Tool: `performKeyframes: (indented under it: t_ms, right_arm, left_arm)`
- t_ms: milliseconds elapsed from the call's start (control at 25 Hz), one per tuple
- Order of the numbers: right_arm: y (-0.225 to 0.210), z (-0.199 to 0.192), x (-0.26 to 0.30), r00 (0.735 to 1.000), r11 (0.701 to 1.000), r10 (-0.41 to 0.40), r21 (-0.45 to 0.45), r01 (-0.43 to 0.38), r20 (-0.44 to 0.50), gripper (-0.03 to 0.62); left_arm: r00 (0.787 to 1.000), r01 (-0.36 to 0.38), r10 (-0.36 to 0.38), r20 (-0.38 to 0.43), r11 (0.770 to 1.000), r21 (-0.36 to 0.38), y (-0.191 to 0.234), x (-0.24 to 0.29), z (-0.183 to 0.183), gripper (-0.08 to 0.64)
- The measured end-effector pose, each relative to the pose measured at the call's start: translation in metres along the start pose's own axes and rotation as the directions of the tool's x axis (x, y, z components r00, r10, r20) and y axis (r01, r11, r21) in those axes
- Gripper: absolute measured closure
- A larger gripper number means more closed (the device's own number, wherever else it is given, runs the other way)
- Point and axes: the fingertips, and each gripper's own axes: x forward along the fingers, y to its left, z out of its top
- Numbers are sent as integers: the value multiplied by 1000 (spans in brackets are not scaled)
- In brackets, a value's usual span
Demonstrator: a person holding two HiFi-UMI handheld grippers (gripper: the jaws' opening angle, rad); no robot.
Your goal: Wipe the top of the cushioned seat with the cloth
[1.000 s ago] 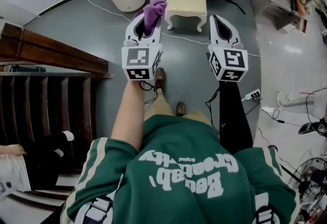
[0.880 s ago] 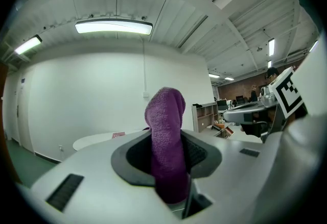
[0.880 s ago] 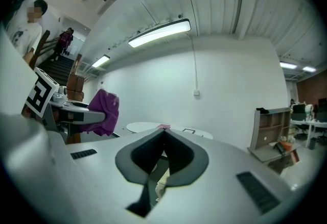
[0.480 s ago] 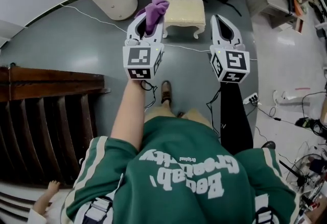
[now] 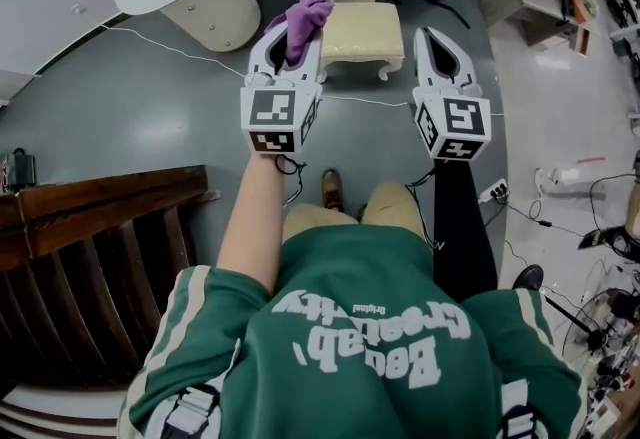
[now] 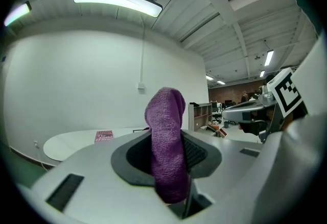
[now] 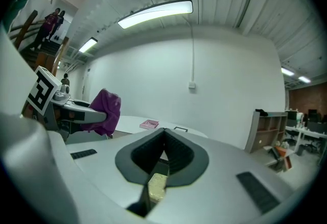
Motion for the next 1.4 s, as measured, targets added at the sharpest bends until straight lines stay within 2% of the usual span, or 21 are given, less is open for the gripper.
performKeyframes:
  t_ms: [240, 480, 680, 1000, 1160, 1400]
  right_arm:
    - [-7, 2, 28, 1000, 1000, -7, -1, 7, 7, 584]
    - [-32, 4, 60, 999, 1000, 12, 0, -12, 36, 584]
    - [-70, -9, 111, 999, 999, 32, -3, -32, 42, 584]
    - [-146, 1, 206, 993, 996, 90, -3, -90, 77, 584]
    - [-160, -7, 244, 991, 993, 116, 7, -116, 73, 584]
    - [-177, -33, 265, 992, 991, 121, 50, -123, 47, 584]
  left_arm:
    - [1000, 17, -18, -7, 1000, -8, 12, 28, -7, 426]
    - [1000, 24, -24, -16, 1000, -4, 12, 71, -12, 426]
    - [999, 5, -5, -37, 1000, 6, 13, 128, -26, 426]
    - [999, -26, 27, -31, 999, 24, 12, 232, -21, 426]
    - [999, -38, 39, -31, 999, 10, 24, 266, -22, 426]
    - [997, -34, 35, -70, 999, 11, 29, 295, -39, 426]
